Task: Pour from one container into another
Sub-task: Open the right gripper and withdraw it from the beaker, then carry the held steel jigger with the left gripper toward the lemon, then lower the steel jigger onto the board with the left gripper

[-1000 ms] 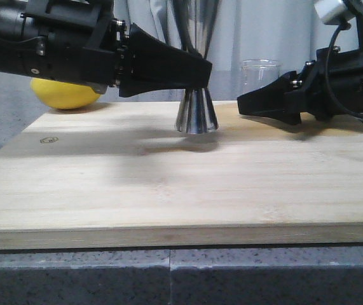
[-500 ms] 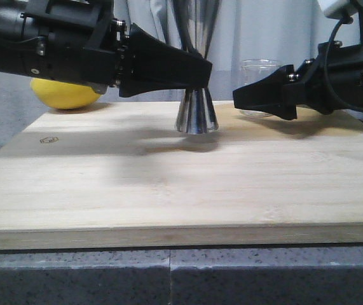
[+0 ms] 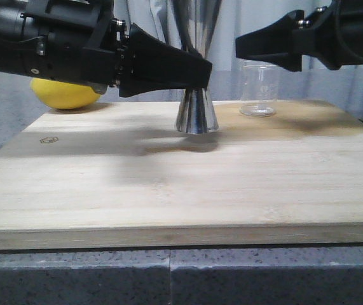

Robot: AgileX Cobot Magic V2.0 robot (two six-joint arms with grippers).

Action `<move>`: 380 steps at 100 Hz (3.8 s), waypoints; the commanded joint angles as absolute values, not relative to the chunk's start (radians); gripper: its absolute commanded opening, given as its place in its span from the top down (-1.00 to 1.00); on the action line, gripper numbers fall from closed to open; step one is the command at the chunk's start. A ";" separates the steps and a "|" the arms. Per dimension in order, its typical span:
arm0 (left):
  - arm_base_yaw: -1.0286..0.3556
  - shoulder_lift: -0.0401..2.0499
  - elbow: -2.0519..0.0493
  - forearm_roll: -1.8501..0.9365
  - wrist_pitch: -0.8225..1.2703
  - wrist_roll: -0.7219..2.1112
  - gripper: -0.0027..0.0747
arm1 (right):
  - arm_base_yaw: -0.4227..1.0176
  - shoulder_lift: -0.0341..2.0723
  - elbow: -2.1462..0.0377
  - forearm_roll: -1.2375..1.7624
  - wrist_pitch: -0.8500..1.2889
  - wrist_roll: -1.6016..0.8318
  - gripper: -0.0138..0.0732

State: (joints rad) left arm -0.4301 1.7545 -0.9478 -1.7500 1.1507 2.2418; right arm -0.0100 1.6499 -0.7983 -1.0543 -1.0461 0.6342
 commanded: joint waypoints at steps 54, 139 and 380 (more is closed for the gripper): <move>-0.369 1.706 -0.977 -1.789 1.268 2.227 0.91 | -0.017 1.229 -0.818 -0.977 -1.089 0.665 -0.69; -0.169 1.650 -0.977 -1.696 1.268 2.157 0.91 | -0.017 1.176 -0.818 -0.977 -1.072 0.707 -0.69; -0.257 1.717 -0.944 -1.755 1.264 2.257 0.91 | -0.017 1.176 -0.818 -0.977 -1.051 0.707 -0.69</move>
